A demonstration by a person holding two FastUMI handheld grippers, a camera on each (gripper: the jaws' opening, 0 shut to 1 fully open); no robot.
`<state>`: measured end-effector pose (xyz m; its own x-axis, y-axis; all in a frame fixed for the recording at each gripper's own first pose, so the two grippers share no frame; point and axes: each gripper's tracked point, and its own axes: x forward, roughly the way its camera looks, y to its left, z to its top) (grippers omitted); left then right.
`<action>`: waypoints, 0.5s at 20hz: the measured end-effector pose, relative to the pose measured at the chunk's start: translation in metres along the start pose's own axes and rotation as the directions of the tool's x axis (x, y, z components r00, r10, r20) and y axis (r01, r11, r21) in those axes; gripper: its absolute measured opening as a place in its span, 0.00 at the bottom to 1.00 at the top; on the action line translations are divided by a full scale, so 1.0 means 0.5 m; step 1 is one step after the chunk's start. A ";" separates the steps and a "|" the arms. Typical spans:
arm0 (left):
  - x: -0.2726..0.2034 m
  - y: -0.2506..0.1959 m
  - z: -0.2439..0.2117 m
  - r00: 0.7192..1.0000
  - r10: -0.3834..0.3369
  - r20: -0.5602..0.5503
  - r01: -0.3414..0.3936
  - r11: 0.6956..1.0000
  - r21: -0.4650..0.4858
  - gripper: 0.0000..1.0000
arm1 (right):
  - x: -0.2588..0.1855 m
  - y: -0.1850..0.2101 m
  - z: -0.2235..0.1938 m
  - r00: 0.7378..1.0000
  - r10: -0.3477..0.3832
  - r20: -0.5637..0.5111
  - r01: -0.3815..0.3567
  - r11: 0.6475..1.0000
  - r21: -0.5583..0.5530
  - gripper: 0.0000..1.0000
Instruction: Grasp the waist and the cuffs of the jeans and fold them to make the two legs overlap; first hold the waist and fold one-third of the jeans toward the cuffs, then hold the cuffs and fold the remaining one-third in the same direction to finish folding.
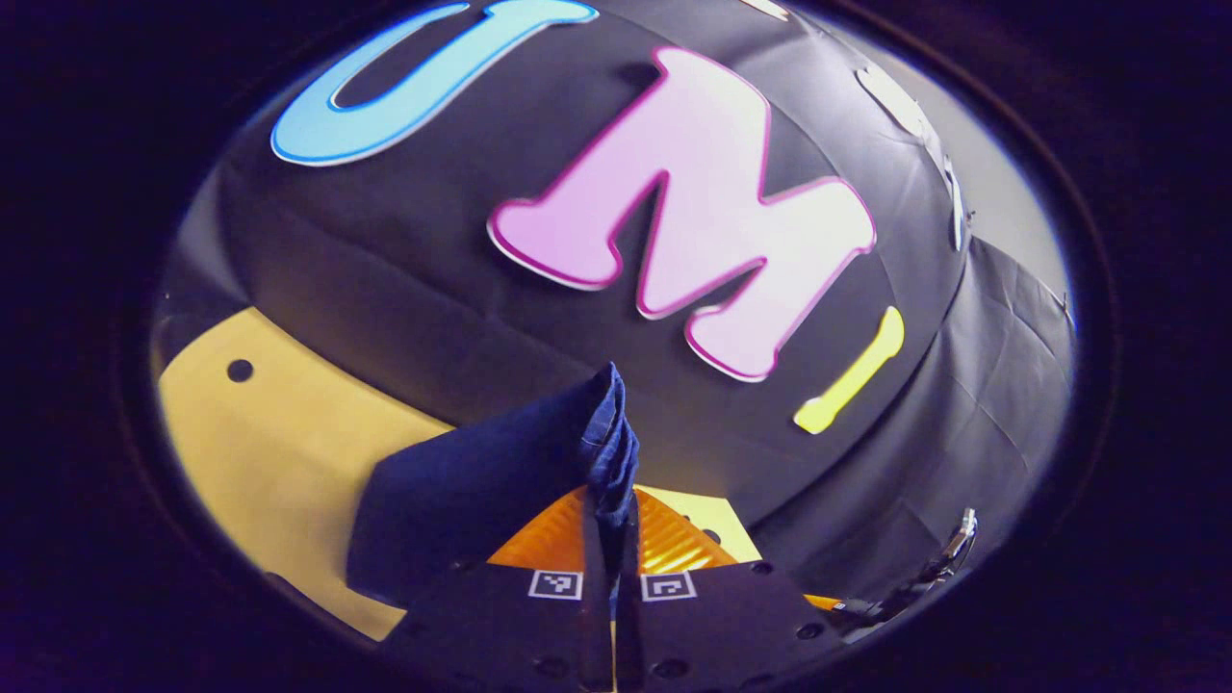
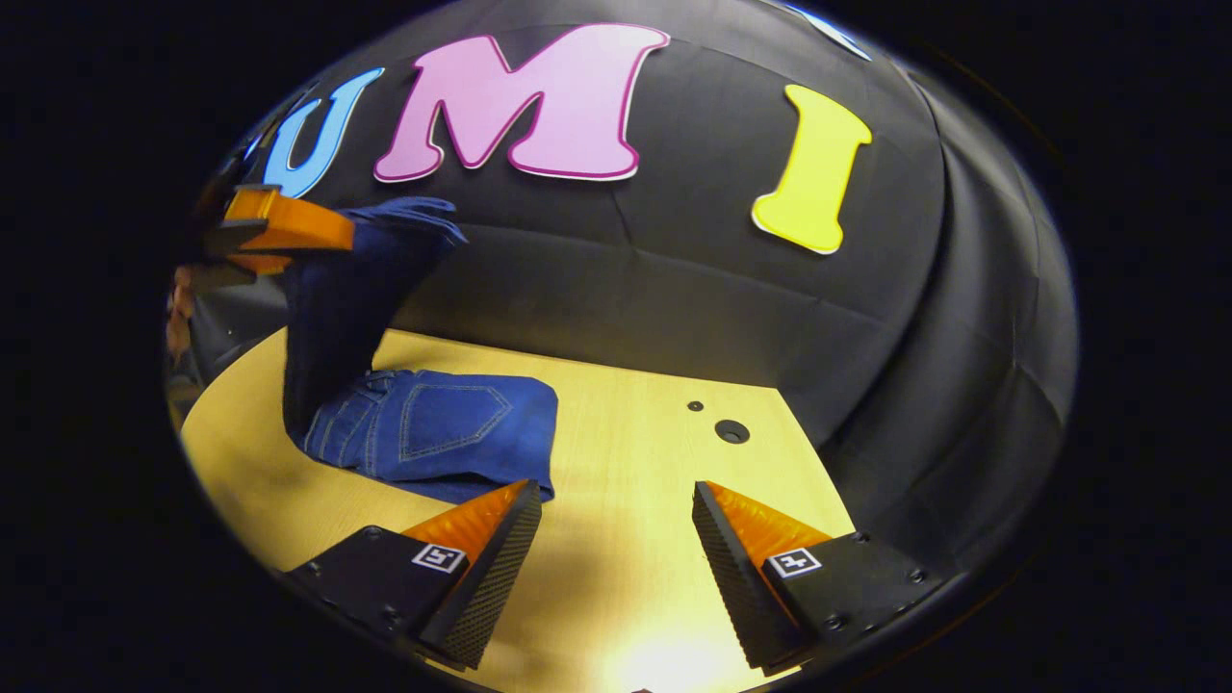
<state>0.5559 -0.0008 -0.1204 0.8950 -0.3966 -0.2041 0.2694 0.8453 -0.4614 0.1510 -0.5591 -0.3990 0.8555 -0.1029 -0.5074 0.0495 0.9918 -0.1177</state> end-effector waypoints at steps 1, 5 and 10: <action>0.030 -0.005 -0.045 0.999 0.006 -0.045 -0.006 1.000 0.014 0.07 | -0.004 -0.011 -0.005 1.000 -0.003 -0.002 0.003 1.000 0.010 0.98; 0.110 0.015 -0.184 0.981 0.059 -0.186 -0.056 0.998 0.022 0.12 | -0.021 -0.052 -0.021 1.000 -0.019 -0.005 0.019 0.999 0.028 0.97; 0.093 0.020 -0.211 0.975 0.080 -0.207 -0.084 0.996 -0.007 0.74 | -0.060 -0.070 -0.042 1.000 -0.026 -0.017 0.028 0.997 0.078 0.97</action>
<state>0.5625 -0.0487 -0.2257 0.8206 -0.3929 -0.4150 0.1912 0.8731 -0.4485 0.1129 -0.5922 -0.3977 0.8449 -0.1303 -0.5189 0.1133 0.9915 -0.0645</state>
